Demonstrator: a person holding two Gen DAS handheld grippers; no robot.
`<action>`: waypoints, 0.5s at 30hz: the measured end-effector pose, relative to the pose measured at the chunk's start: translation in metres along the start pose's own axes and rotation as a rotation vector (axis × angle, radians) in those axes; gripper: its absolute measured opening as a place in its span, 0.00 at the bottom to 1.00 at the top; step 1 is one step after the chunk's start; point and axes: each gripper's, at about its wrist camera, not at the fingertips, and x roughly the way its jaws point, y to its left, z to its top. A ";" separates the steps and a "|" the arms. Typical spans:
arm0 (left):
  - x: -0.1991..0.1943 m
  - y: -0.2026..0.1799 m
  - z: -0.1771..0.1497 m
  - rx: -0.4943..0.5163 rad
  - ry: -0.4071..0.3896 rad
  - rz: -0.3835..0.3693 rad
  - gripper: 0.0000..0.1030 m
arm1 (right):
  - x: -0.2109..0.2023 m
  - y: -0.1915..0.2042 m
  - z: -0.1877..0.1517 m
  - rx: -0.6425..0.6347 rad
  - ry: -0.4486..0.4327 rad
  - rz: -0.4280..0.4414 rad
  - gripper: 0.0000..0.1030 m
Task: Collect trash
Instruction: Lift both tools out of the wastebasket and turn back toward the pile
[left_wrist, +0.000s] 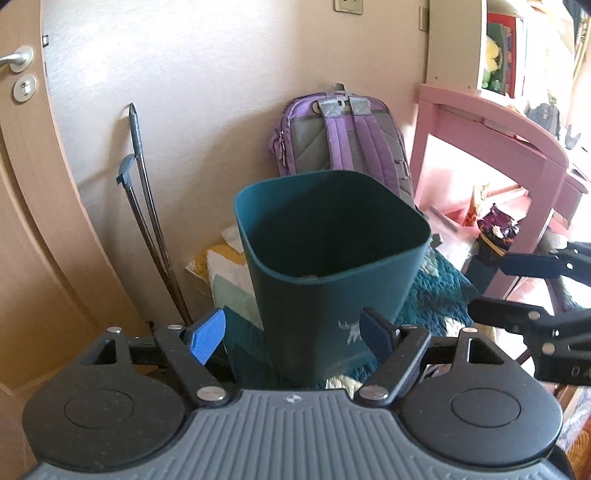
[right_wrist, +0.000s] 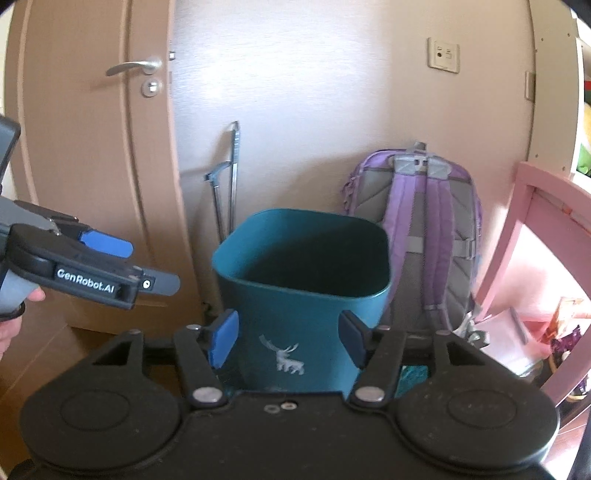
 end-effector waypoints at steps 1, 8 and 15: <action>-0.004 0.001 -0.007 0.007 0.000 -0.005 0.78 | -0.001 0.002 -0.003 0.000 0.002 0.010 0.58; -0.014 0.022 -0.060 -0.016 0.022 -0.012 0.78 | 0.005 0.017 -0.036 0.003 0.057 0.071 0.58; 0.008 0.060 -0.123 -0.078 0.096 -0.002 0.79 | 0.030 0.028 -0.089 0.000 0.124 0.077 0.58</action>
